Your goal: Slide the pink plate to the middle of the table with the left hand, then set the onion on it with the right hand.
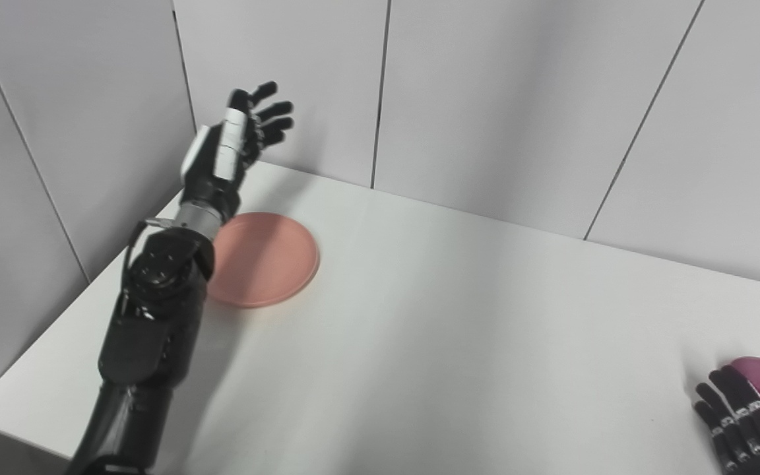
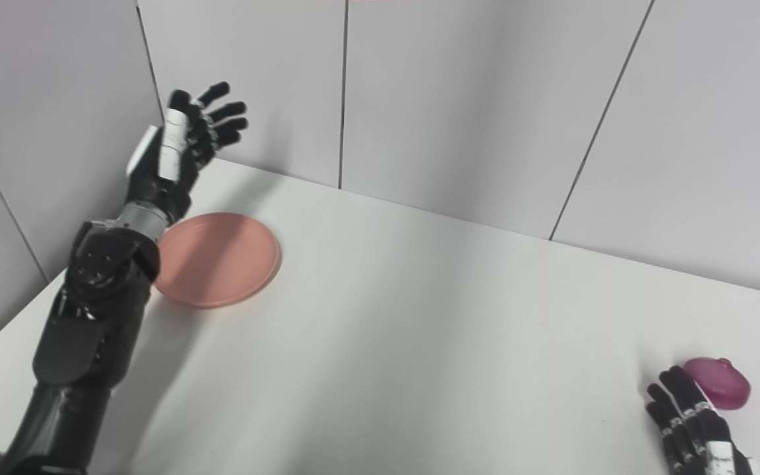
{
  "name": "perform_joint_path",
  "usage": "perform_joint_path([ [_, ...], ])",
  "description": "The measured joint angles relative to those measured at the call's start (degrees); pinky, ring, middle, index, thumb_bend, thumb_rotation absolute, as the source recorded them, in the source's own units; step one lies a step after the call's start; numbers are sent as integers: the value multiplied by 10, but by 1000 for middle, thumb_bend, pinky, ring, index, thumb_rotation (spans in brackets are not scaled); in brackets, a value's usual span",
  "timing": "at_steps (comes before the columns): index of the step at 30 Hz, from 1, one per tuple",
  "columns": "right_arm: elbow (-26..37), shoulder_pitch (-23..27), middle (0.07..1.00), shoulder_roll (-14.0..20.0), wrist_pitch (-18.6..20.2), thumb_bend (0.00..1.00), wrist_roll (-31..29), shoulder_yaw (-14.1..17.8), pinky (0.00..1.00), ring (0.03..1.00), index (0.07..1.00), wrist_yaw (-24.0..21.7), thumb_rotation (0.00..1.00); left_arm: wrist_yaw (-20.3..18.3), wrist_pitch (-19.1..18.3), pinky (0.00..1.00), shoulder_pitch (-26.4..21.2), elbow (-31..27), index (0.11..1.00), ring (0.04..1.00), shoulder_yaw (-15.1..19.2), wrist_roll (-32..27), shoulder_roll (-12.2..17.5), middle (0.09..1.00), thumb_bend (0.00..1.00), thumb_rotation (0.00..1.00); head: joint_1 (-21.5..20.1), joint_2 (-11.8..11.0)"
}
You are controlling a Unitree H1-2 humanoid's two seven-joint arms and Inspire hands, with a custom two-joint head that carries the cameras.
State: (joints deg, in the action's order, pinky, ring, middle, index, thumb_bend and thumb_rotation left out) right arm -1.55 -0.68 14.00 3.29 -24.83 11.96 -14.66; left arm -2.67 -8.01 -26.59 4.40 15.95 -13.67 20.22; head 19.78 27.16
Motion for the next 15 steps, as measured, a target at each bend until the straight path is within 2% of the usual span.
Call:
perform_joint_path([
  [4, 0, 0, 901, -1, 0, 899, 1, 0, 938, 906, 864, 1, 764, -22, 77, 783, -38, 113, 834, 808, 20, -12, 25, 804, 992, 988, -2, 1],
  [7, 2, 0, 901, -1, 0, 903, 2, 0, 923, 903, 858, 1, 767, -38, 120, 770, -58, 195, 837, 803, 25, -13, 45, 802, 1000, 975, -2, 2],
  [12, 3, 0, 886, -1, 0, 926, 5, 0, 884, 886, 835, 2, 761, -54, 168, 767, -74, 296, 857, 787, 26, -12, 69, 790, 967, 982, -4, 2],
  [15, 3, -1, 898, -2, 0, 927, 6, 0, 908, 898, 843, 2, 754, -54, 184, 797, -83, 340, 856, 790, 29, -12, 79, 795, 951, 971, -3, 1],
])
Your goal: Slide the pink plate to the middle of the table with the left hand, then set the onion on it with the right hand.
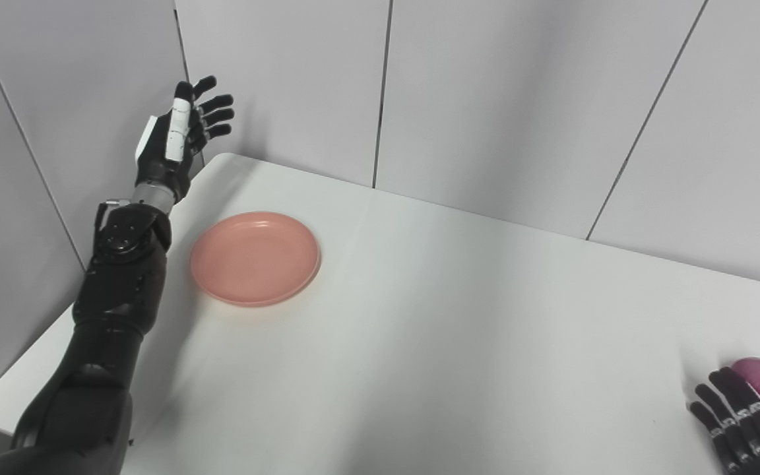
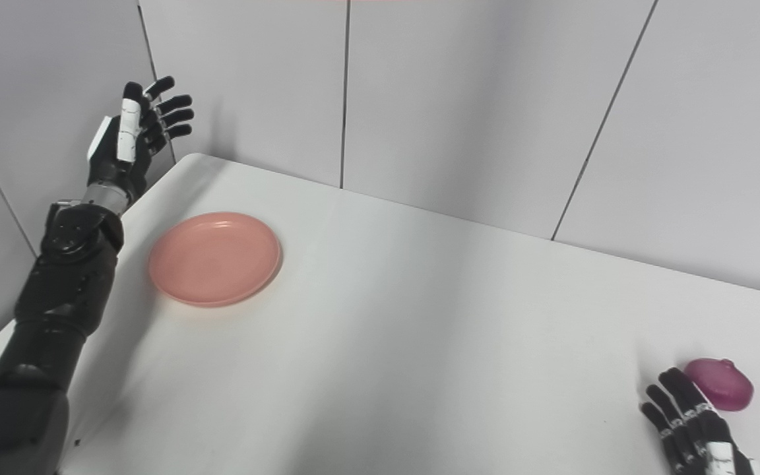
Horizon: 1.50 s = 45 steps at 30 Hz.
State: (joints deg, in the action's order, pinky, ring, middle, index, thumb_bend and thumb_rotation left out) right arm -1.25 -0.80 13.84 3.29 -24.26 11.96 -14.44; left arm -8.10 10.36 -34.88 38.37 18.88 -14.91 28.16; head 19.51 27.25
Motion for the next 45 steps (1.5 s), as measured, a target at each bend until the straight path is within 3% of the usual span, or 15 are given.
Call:
perform_joint_path([
  [2, 0, 0, 902, 0, 0, 925, 0, 0, 915, 902, 848, 0, 758, 1, 6, 826, -6, 26, 867, 795, 6, -1, 1, 802, 931, 980, -1, 0],
  [6, 1, 0, 898, -1, 0, 926, 0, 0, 905, 895, 851, 0, 753, 3, 22, 791, -11, 79, 866, 829, 11, -9, -2, 826, 919, 975, -6, 3],
  [11, 5, -3, 884, -4, 0, 931, 0, 0, 866, 878, 840, 3, 740, 3, 44, 812, -12, 139, 854, 801, 11, -13, -12, 800, 930, 948, -6, 8],
  [23, 16, -11, 889, -7, 0, 936, 0, -2, 875, 892, 849, 11, 736, -20, 102, 725, -25, 248, 844, 760, 12, -25, -8, 783, 971, 924, -9, 11],
  [37, 21, -15, 899, -6, 0, 956, 0, -6, 891, 902, 858, 12, 735, -31, 115, 710, -22, 263, 829, 749, 10, -25, -13, 757, 953, 938, -12, 21],
  [42, 22, -16, 887, -6, 0, 968, 0, -7, 876, 891, 849, 12, 721, -31, 113, 707, -1, 235, 824, 741, 12, -31, -17, 758, 912, 956, -13, 22],
  [45, 23, -17, 880, -6, 0, 963, -1, -7, 872, 887, 845, 13, 726, -31, 90, 726, 23, 183, 822, 749, 15, -43, -29, 753, 905, 943, -13, 24],
])
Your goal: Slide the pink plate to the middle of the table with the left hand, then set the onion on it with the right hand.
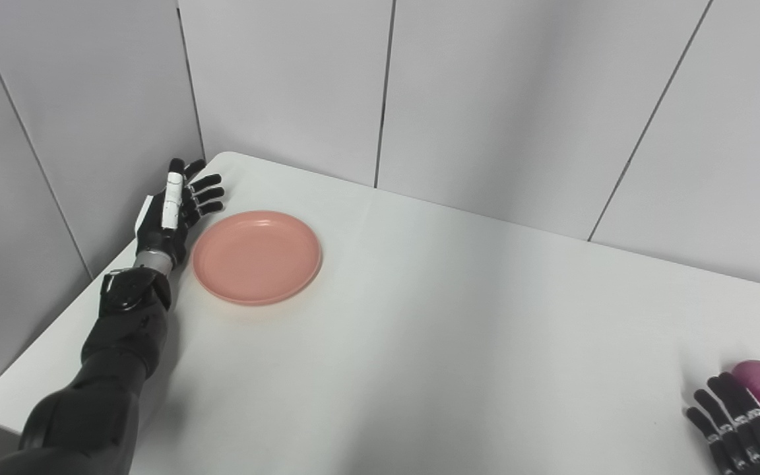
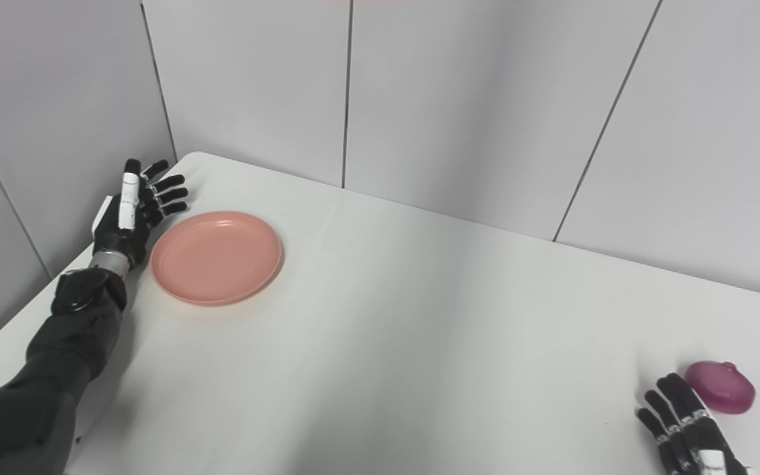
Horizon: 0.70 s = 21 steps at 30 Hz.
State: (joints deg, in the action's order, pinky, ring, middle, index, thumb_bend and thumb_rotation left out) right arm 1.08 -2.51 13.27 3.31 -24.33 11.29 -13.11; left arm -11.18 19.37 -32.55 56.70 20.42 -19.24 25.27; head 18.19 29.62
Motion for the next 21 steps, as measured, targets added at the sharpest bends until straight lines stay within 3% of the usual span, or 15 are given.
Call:
perform_joint_path([
  [6, 3, -3, 894, 0, 0, 943, 0, -1, 899, 901, 861, 1, 728, 1, -86, 703, 44, -121, 871, 741, 1, -25, -28, 758, 870, 976, -2, 3],
  [13, 9, -7, 896, -1, 0, 916, -1, -3, 900, 900, 870, 2, 735, 7, -183, 690, 78, -239, 859, 746, 1, -44, -62, 767, 874, 959, -4, 4],
  [21, 15, -10, 904, -1, 0, 885, 0, -6, 932, 914, 884, 4, 748, 15, -253, 702, 102, -344, 880, 766, -3, -50, -89, 786, 881, 947, -5, 5],
])
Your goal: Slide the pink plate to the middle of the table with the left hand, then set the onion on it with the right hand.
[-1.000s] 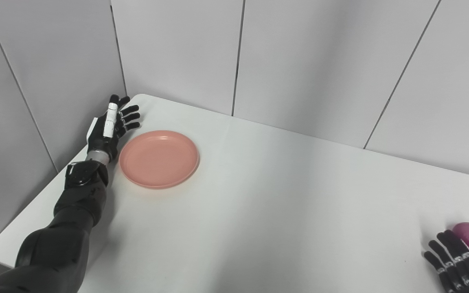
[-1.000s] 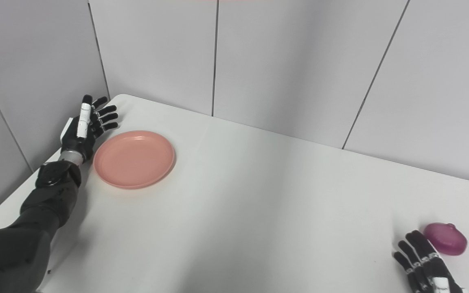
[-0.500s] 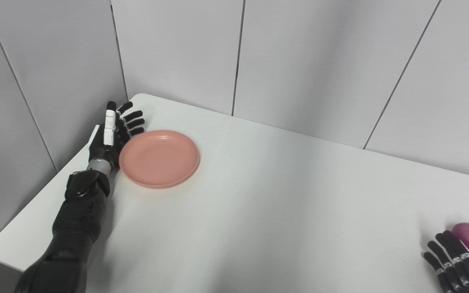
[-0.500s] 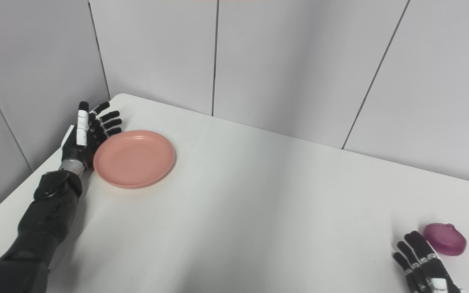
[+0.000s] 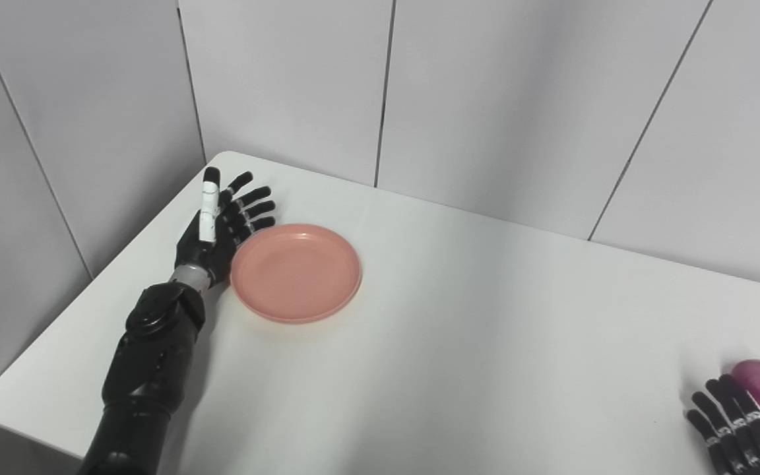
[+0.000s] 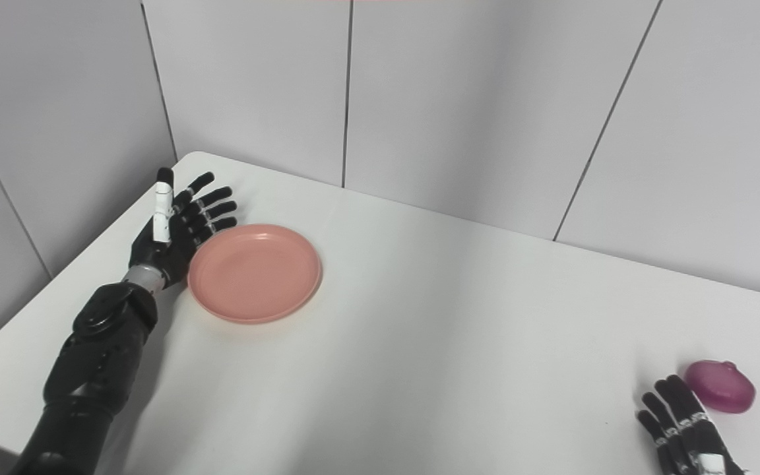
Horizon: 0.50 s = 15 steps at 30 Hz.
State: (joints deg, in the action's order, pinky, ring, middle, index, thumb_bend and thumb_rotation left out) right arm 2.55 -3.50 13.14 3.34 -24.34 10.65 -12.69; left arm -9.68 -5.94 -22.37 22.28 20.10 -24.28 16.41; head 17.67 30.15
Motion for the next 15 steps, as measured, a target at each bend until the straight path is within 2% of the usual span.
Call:
perform_joint_path([
  [2, 1, -1, 905, 0, 0, 886, 0, 0, 932, 914, 883, 0, 743, 1, -24, 700, 8, -34, 884, 767, -1, -8, -10, 783, 878, 959, -1, 1],
  [6, 5, -2, 909, -1, 1, 882, -1, -2, 936, 918, 889, 1, 747, 2, -46, 692, 23, -84, 890, 772, -18, -10, -26, 790, 881, 973, -4, 2],
  [7, 6, -2, 912, -2, 2, 875, -1, -2, 941, 921, 888, 2, 749, 2, -51, 715, 26, -94, 893, 783, -23, -10, -31, 796, 874, 975, -7, 3],
  [10, 8, -3, 912, -3, 2, 870, 0, -4, 943, 922, 885, 6, 749, 7, -70, 755, 31, -117, 898, 804, -34, -10, -43, 808, 839, 994, -8, 3],
  [15, 15, -5, 919, -7, 5, 866, 0, -8, 957, 931, 896, 14, 750, 5, -88, 728, 34, -124, 888, 770, -57, -10, -57, 776, 861, 971, -11, 4],
])
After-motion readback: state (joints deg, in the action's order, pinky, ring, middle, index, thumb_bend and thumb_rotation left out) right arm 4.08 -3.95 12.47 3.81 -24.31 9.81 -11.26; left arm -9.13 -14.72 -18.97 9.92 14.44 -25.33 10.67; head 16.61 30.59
